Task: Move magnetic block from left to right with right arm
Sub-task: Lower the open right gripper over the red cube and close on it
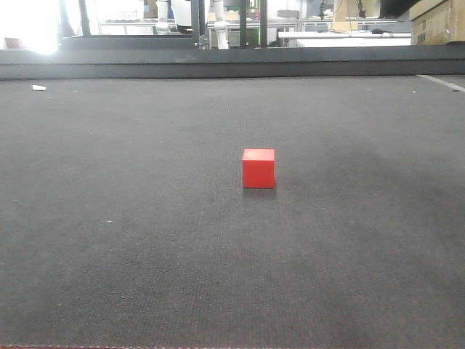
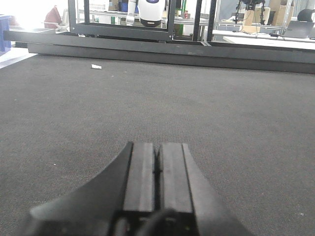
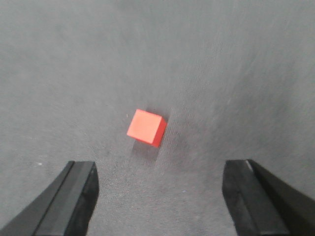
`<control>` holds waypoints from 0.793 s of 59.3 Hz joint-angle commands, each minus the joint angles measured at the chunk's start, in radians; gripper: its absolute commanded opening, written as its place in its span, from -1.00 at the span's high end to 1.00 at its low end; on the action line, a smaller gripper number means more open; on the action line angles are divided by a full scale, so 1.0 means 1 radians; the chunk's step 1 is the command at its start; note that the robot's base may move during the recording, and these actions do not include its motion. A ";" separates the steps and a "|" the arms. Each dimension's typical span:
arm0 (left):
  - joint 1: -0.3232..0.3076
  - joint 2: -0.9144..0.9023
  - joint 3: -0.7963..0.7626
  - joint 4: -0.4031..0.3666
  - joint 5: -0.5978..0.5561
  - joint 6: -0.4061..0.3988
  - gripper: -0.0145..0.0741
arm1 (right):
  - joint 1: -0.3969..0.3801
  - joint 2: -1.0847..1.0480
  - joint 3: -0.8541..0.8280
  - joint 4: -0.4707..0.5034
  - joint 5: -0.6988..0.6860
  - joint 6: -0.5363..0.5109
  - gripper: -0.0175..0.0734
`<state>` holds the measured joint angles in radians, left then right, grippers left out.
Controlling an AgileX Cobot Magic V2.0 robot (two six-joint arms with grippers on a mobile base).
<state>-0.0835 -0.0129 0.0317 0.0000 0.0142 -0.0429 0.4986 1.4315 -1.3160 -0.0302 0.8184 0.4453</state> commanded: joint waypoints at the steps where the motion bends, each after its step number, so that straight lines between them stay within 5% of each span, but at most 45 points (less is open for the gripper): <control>1: 0.002 -0.015 0.010 0.000 -0.090 -0.004 0.94 | 0.040 0.073 -0.115 -0.097 0.034 0.109 -0.73; 23: 0.002 -0.015 0.010 0.000 -0.090 -0.004 0.94 | 0.108 0.387 -0.374 -0.135 0.171 0.176 -0.73; 47: 0.002 -0.015 0.010 0.000 -0.090 -0.004 0.94 | 0.104 0.501 -0.393 -0.152 0.144 0.245 -0.73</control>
<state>-0.0835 -0.0129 0.0317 0.0000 0.0142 -0.0429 0.6060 1.9729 -1.6758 -0.1541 1.0026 0.6848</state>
